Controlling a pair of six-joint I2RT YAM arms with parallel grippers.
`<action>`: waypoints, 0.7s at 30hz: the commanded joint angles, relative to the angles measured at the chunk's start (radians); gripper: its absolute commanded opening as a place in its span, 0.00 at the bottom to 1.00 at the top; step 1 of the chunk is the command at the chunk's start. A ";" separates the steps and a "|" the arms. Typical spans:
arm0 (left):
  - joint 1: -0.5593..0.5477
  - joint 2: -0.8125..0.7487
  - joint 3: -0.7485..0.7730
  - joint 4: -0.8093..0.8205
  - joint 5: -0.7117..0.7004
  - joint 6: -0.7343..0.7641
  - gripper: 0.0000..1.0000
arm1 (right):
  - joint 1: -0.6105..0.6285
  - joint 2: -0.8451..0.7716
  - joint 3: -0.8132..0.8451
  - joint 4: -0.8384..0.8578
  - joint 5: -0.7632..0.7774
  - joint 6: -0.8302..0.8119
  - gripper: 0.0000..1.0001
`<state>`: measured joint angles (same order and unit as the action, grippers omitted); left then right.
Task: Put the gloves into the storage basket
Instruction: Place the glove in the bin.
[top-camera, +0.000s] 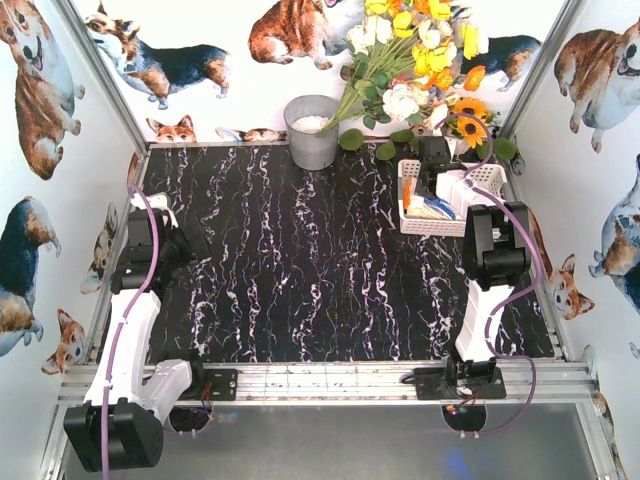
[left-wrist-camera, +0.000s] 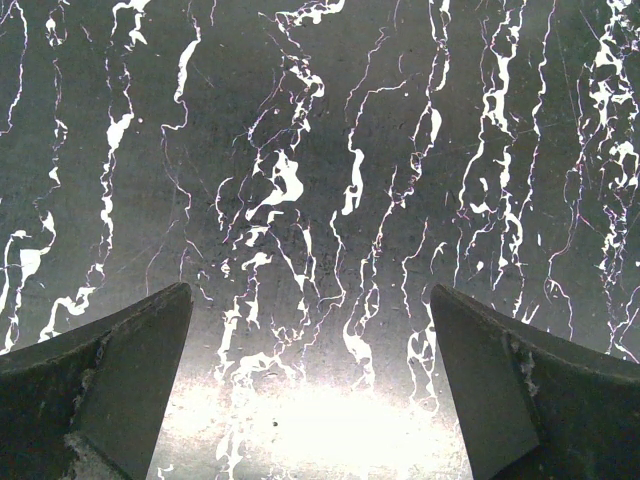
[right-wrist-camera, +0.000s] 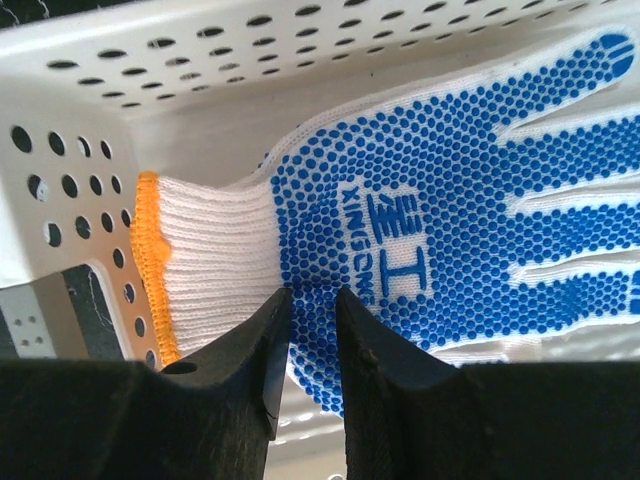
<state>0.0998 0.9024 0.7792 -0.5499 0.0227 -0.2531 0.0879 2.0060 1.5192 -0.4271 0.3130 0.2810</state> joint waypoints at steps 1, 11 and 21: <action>0.011 0.005 -0.005 0.016 0.010 0.010 1.00 | 0.001 -0.034 -0.023 0.001 -0.010 -0.023 0.27; 0.011 -0.002 -0.006 0.013 0.006 0.011 1.00 | -0.002 -0.113 -0.030 -0.029 -0.043 -0.003 0.29; 0.011 -0.006 -0.005 0.015 0.006 0.011 1.00 | -0.038 -0.170 -0.088 -0.039 -0.073 0.028 0.25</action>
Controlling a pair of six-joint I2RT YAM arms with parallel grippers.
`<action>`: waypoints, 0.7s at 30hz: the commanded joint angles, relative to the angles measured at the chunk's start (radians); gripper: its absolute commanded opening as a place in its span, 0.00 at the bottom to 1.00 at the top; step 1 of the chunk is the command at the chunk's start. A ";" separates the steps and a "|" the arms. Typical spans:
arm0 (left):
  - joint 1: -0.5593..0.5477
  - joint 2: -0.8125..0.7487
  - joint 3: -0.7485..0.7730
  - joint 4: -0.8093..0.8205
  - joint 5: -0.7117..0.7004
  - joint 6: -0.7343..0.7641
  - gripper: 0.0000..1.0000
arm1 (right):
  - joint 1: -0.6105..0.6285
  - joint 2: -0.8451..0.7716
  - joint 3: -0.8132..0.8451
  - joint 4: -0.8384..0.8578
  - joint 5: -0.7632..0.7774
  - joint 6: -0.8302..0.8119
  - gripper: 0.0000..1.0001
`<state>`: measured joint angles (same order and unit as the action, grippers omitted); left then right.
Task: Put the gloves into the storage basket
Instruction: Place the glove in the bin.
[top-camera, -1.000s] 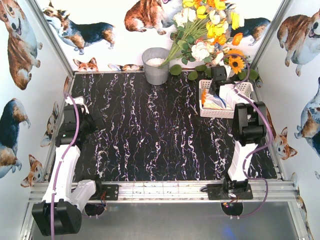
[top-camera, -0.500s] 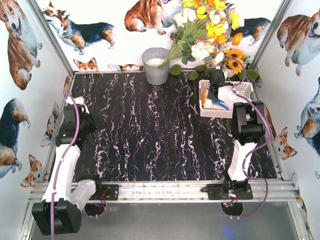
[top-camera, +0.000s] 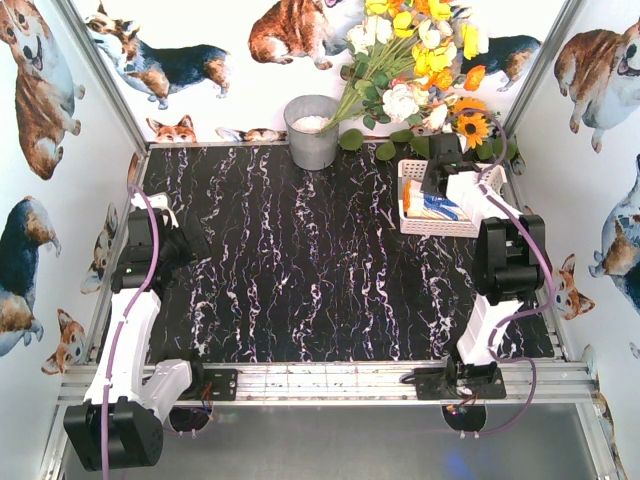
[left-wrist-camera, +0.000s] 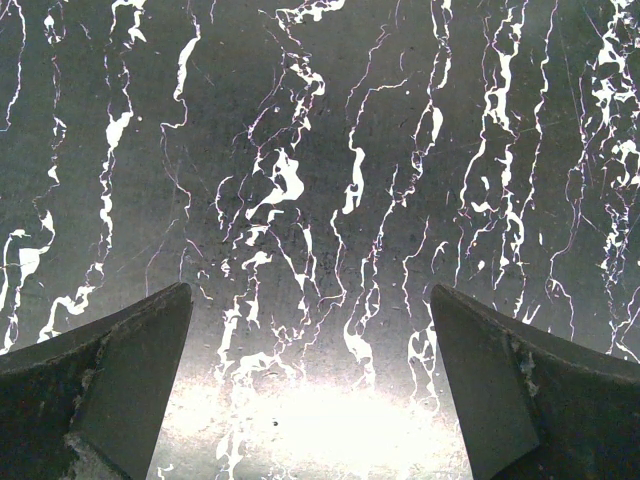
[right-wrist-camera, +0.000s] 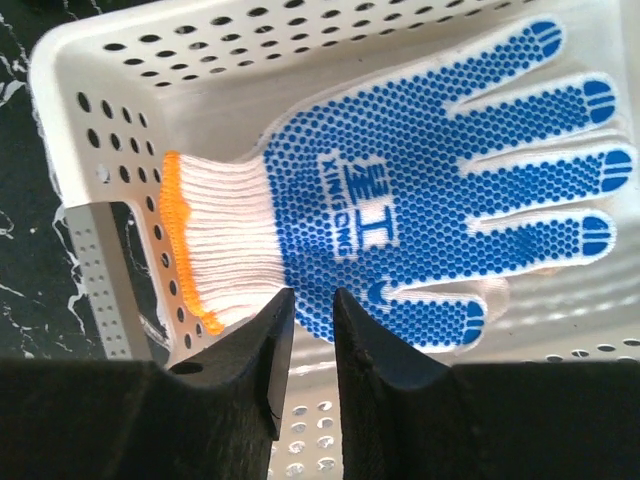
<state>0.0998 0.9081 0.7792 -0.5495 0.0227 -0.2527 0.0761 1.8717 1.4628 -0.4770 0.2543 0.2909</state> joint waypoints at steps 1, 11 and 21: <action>0.011 -0.012 -0.005 0.014 0.006 0.011 1.00 | -0.031 -0.032 -0.036 0.014 -0.018 0.021 0.23; 0.011 -0.012 -0.005 0.013 0.006 0.010 1.00 | -0.063 0.016 -0.080 0.018 -0.047 0.039 0.16; 0.011 -0.033 0.004 0.010 -0.031 0.006 1.00 | -0.065 -0.112 -0.084 -0.011 -0.080 0.028 0.29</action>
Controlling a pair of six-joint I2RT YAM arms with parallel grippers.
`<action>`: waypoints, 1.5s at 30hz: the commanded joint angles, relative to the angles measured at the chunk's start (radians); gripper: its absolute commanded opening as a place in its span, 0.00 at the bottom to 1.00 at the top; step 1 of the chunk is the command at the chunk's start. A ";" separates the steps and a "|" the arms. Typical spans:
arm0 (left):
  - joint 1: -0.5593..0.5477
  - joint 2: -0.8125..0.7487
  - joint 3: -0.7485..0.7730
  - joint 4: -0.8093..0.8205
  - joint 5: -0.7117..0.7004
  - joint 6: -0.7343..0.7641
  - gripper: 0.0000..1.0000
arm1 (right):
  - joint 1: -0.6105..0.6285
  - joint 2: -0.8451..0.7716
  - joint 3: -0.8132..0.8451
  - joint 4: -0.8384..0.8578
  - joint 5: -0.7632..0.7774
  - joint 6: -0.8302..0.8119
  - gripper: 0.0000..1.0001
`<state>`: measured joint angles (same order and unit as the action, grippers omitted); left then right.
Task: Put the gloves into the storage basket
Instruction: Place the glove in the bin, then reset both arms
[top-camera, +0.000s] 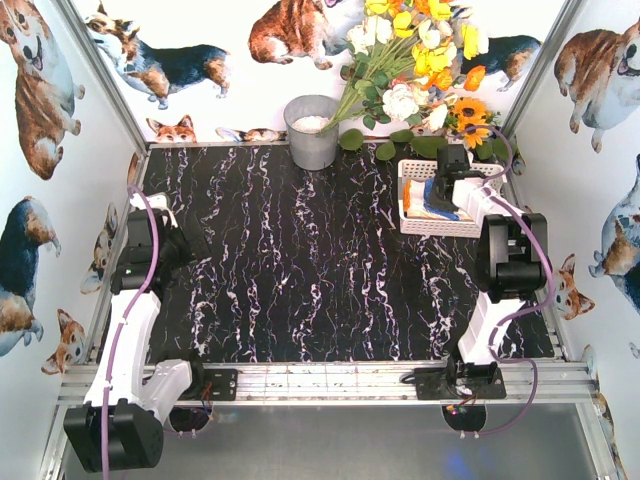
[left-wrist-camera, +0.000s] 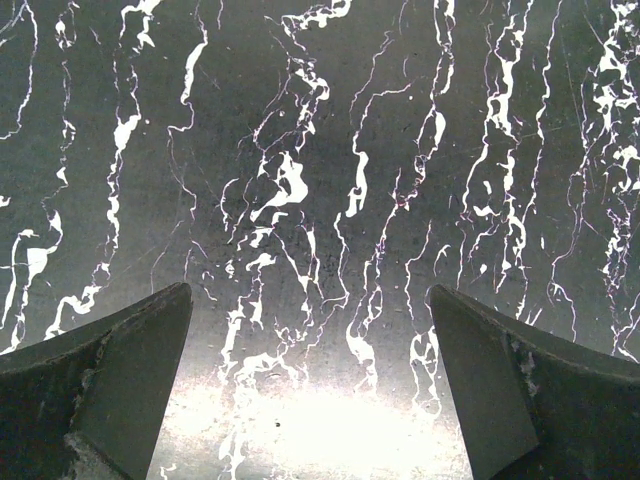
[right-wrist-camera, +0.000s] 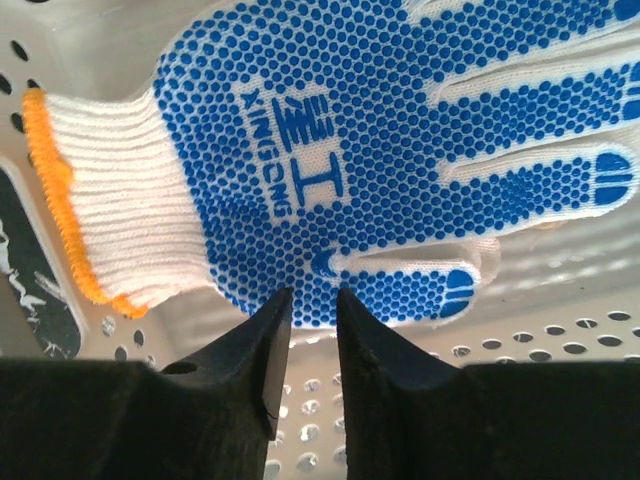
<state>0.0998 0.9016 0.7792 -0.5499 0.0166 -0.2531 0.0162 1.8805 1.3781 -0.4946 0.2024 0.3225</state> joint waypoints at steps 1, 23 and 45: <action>0.011 -0.034 0.005 0.015 -0.025 0.004 1.00 | -0.005 -0.149 -0.004 0.003 -0.037 -0.009 0.32; 0.011 -0.368 -0.543 0.809 -0.459 -0.041 1.00 | -0.005 -1.329 -1.035 0.543 0.044 -0.135 1.00; -0.085 0.436 -0.598 1.661 -0.144 0.267 1.00 | -0.005 -0.611 -1.134 1.308 -0.076 -0.272 1.00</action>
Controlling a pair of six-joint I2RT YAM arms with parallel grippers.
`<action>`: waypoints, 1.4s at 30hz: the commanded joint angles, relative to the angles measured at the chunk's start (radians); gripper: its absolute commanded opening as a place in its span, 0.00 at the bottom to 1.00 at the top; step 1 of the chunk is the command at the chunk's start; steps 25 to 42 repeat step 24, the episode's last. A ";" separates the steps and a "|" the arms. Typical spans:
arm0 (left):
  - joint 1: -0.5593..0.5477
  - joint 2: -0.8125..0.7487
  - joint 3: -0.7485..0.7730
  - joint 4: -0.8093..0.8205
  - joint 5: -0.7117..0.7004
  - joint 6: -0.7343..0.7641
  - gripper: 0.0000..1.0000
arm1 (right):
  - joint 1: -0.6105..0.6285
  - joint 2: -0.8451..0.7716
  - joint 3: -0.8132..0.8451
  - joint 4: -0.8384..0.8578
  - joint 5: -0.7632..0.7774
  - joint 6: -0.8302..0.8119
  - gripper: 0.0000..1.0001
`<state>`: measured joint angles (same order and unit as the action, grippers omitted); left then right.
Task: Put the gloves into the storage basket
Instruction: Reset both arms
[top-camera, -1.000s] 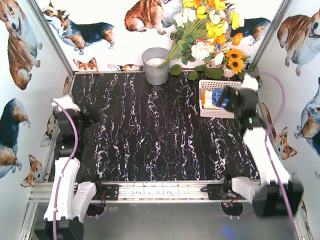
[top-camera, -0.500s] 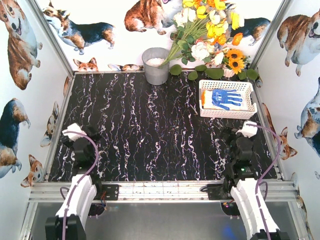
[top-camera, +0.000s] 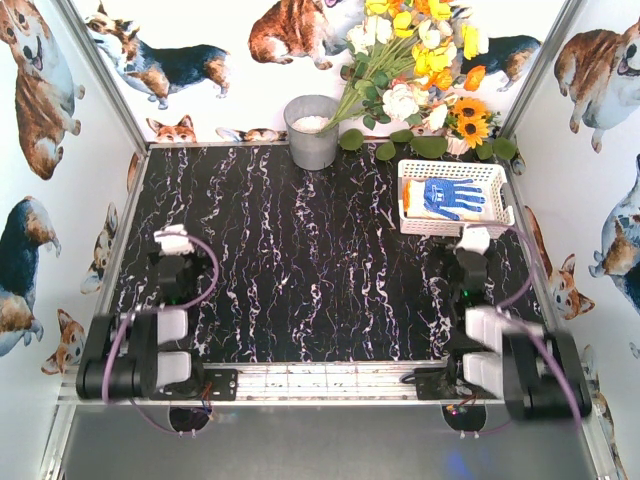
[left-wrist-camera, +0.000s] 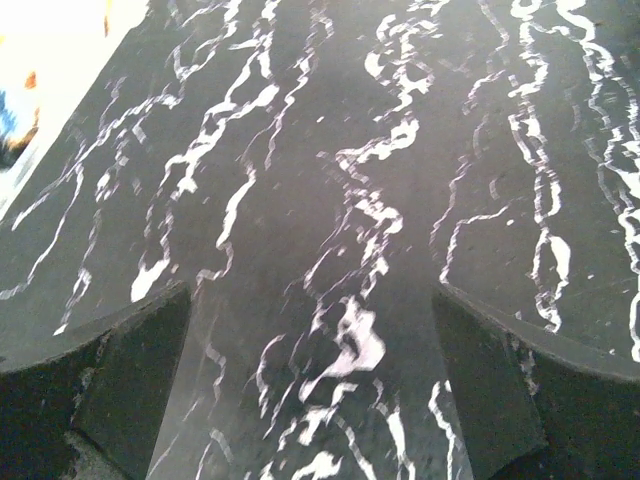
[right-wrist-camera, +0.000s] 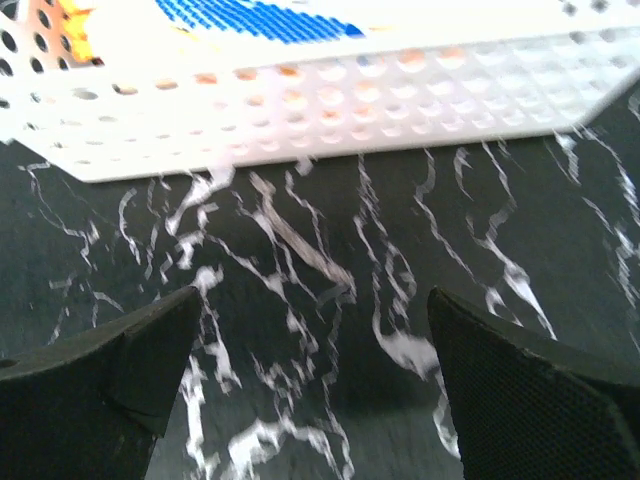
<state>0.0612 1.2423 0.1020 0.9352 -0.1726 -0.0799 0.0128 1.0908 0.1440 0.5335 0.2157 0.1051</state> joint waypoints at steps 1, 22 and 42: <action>-0.059 0.124 0.105 0.162 0.048 0.117 1.00 | -0.002 0.254 0.116 0.309 -0.118 -0.059 1.00; -0.074 0.315 0.211 0.149 -0.007 0.119 1.00 | -0.001 0.375 0.178 0.333 -0.187 -0.102 1.00; -0.073 0.313 0.211 0.149 0.024 0.128 1.00 | -0.001 0.373 0.176 0.335 -0.235 -0.118 1.00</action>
